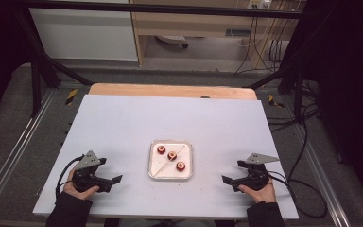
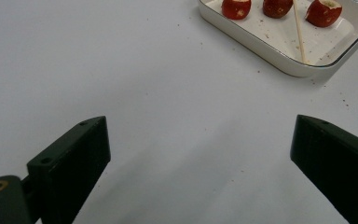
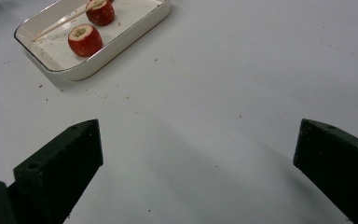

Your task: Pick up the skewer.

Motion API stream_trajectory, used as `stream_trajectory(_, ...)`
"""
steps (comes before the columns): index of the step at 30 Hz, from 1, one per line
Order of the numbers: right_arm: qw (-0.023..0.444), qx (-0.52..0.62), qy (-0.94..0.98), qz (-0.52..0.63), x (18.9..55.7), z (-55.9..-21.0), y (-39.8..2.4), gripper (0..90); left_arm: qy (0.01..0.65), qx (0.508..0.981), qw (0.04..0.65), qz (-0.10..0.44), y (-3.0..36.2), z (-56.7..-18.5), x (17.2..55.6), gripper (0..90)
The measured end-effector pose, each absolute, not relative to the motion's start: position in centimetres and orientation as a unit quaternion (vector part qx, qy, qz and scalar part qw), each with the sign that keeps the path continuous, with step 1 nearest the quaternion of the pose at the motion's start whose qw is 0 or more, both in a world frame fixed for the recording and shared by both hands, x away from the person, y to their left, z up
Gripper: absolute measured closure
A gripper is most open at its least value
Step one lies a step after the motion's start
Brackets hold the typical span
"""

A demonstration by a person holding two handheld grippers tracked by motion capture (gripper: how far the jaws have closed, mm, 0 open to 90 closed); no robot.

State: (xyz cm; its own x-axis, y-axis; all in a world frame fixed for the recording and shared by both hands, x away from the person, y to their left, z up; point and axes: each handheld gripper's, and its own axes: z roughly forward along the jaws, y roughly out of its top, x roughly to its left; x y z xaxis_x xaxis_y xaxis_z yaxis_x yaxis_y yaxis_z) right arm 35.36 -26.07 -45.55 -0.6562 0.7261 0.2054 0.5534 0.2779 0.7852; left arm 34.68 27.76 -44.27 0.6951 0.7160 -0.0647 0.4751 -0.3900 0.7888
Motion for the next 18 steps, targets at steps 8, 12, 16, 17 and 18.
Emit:
stream_trajectory(8, 0.099, 0.403, 0.793, 0.445, 35.3, -45.5, -26.1, 1.7, 0.359, 0.822, 0.417, 0.146, 27.4, -44.0, 34.6, 4.8)
stream_trajectory(12, 0.1, 0.403, 0.792, 0.447, 35.3, -45.5, -26.1, 1.7, 0.358, 0.824, 0.416, 0.144, 26.9, -44.0, 34.7, 4.8)
stream_trajectory(16, 0.096, 0.405, 0.793, 0.445, 35.3, -45.5, -26.0, 1.7, 0.357, 0.826, 0.413, 0.142, 26.5, -44.1, 34.7, 4.8)
stream_trajectory(17, 0.096, 0.405, 0.793, 0.445, 35.3, -45.5, -26.0, 1.7, 0.356, 0.827, 0.411, 0.142, 26.3, -44.1, 34.7, 4.8)
stream_trajectory(18, 0.096, 0.405, 0.793, 0.445, 35.3, -45.5, -26.0, 1.7, 0.355, 0.828, 0.411, 0.141, 26.1, -44.0, 34.7, 4.8)
